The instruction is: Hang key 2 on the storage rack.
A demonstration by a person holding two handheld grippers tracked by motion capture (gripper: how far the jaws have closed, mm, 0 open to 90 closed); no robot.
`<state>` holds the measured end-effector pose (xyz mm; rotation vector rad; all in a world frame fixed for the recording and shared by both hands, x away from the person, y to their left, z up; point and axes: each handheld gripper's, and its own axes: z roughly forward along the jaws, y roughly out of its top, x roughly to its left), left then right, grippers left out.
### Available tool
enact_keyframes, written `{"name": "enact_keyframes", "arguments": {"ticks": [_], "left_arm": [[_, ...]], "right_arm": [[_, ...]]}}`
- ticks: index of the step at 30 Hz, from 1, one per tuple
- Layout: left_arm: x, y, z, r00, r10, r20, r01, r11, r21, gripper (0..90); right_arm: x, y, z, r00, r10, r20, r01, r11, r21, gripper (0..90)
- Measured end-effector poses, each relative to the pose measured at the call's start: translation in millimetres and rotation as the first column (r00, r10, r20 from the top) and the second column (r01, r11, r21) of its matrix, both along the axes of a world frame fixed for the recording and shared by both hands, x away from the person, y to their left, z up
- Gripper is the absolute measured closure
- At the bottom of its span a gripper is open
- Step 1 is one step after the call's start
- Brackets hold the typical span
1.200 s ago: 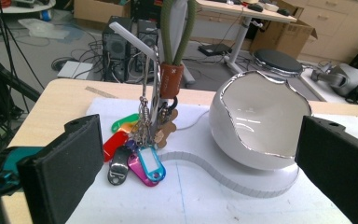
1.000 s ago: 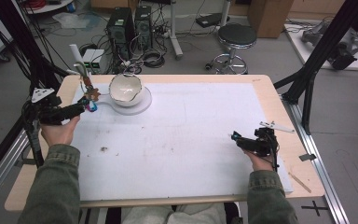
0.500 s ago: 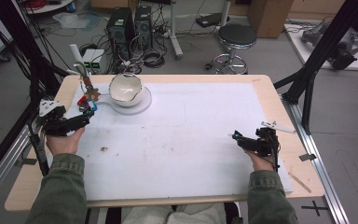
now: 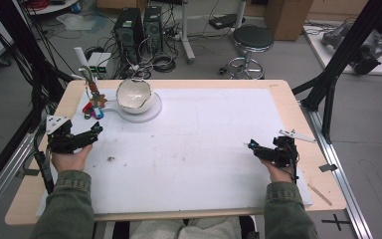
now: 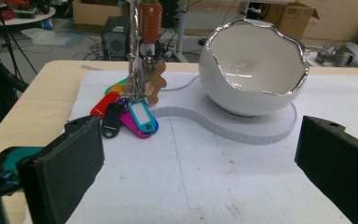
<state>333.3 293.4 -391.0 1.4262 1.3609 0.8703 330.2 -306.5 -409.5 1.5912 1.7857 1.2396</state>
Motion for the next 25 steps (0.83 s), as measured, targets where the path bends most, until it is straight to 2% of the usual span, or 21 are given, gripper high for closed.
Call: {"name": "enact_keyframes", "arguments": {"ticks": [7,12,16,20,22,25], "left_arm": [[-8.0,-1.5,-3.9,0.9997,-0.016,0.018,0.016,0.9999,-0.001,1.6],[-12.1,-4.1,-9.3,0.9997,-0.024,0.005,0.024,0.9997,-0.009,1.6],[-15.2,-5.2,-12.5,0.9991,-0.035,-0.024,0.035,0.999,-0.028,1.6],[-17.7,-8.8,-12.0,0.9986,-0.047,-0.023,0.047,0.9988,-0.016,1.7],[-17.7,-9.9,-13.1,0.9979,-0.056,-0.033,0.056,0.9984,-0.004,1.7],[-15.2,-9.1,-15.6,0.9973,-0.053,-0.052,0.052,0.9986,-0.008,1.7]], "right_arm": [[-0.1,0.0,0.1,1.0,0.0,0.0,0.0,1.0,0.002,1.0],[-0.5,0.3,0.2,1.0,-0.002,-0.001,0.002,1.0,0.002,1.0],[-0.4,0.5,0.1,1.0,0.001,0.0,-0.001,1.0,0.003,1.0],[-0.3,2.4,-0.2,1.0,0.005,-0.003,-0.005,1.0,0.001,1.0],[-0.2,2.6,-0.3,1.0,0.006,0.0,-0.006,1.0,0.0,1.0],[-0.3,1.8,0.1,1.0,0.002,0.003,-0.002,1.0,0.001,1.0]]}}
